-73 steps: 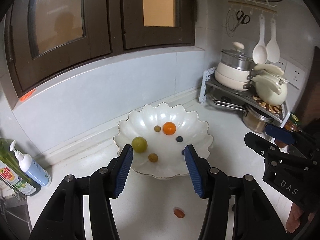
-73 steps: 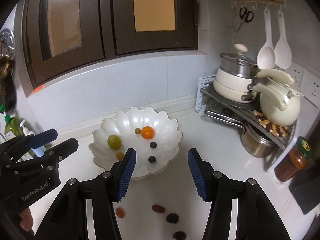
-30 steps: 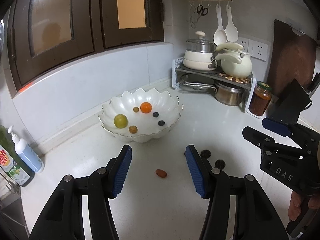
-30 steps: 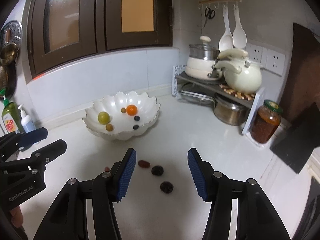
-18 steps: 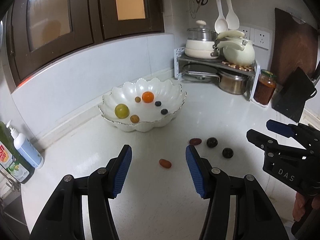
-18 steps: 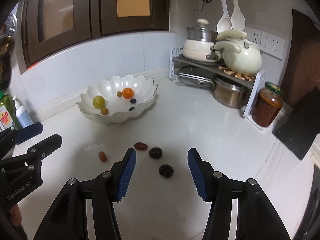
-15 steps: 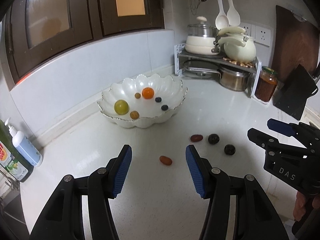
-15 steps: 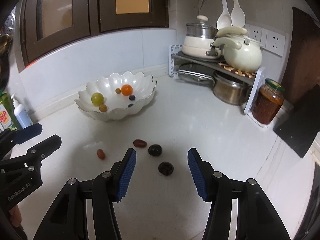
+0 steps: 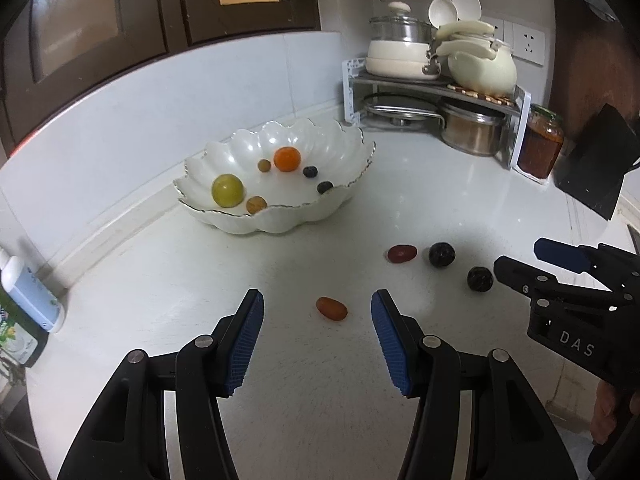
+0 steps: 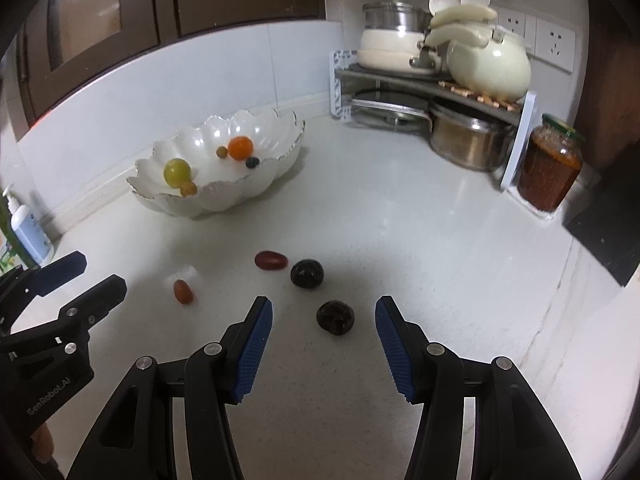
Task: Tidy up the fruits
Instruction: 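Withdraw both tools from the bowl toward the remaining plums and red fruits, then grasp the orange-red oval fruit with the left tool while the right tool grasps a dark plum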
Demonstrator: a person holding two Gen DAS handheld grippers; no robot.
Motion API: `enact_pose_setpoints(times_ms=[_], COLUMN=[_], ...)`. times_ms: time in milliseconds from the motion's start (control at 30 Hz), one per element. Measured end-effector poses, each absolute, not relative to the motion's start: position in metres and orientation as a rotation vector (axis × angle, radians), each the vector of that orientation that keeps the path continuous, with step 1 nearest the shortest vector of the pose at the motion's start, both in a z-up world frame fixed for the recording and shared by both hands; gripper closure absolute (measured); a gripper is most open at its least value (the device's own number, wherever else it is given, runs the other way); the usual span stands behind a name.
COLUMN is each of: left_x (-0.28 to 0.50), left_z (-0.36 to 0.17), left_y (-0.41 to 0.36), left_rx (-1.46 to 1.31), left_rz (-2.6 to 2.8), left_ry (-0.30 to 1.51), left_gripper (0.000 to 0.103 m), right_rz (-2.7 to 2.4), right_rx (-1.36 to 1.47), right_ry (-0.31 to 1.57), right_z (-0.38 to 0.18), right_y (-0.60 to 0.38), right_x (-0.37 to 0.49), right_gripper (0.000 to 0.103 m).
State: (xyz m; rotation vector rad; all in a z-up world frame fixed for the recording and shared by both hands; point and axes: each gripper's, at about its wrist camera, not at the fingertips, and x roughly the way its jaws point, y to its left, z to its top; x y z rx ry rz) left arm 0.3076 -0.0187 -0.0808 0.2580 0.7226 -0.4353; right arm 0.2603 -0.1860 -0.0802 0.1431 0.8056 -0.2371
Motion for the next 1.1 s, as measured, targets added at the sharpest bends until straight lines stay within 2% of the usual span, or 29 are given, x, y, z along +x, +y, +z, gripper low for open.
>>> enact_pose_setpoints(times_ms=[800,1100], left_x=[0.351,0.36], left_z=[-0.136,-0.149], left_y=[-0.036,-0.043], left_rx=[0.272,0.259], left_rz=[-0.449,-0.47], left_ry=[0.828,0.874], left_gripper=[0.048,0.057], right_rz=[-0.322,-0.322], right_rx=[0.207,0.228], right_ry=[0.846,0.862], right_z=[-0.125,-0.134], right_y=[-0.196,-0.198], right_x=[0.286,0.292], right_gripper=[0.048,0.048])
